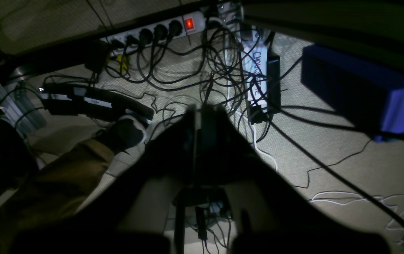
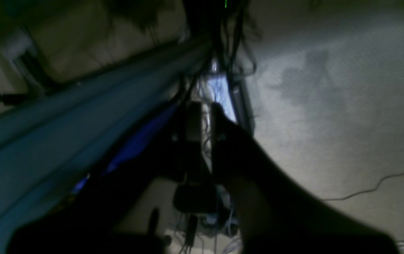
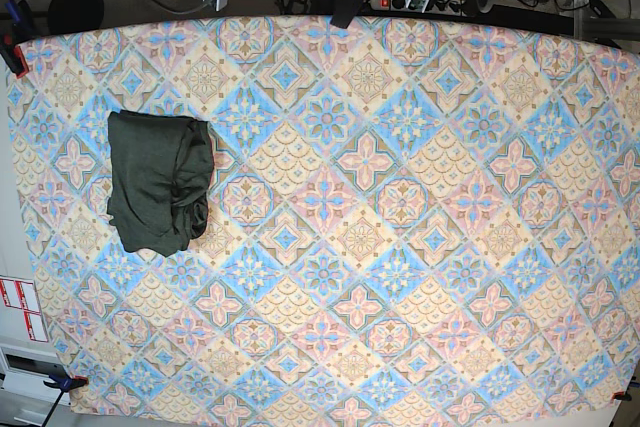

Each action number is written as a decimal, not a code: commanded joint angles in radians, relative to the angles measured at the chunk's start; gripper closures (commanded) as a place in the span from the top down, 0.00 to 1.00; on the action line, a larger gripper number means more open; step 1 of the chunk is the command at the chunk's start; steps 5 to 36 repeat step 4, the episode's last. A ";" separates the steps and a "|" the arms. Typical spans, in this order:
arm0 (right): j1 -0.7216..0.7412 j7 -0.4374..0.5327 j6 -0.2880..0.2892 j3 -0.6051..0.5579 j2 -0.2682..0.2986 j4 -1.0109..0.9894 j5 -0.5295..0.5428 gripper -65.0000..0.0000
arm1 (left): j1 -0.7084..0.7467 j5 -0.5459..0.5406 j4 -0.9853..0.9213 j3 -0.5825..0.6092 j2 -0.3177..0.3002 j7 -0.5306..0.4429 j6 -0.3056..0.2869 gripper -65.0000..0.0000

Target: Fold the T-shirt properly

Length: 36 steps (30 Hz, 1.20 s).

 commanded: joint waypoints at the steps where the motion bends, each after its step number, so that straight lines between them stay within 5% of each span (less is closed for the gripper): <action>1: -0.018 -0.008 0.008 0.000 -0.019 -0.005 -0.002 0.06 | 0.009 0.000 0.003 0.000 -0.004 -0.005 -0.001 0.00; 36: 0.004 -0.008 0.008 0.000 -0.033 -0.005 -0.002 0.06 | 0.006 0.000 0.003 0.000 -0.003 -0.005 -0.001 0.00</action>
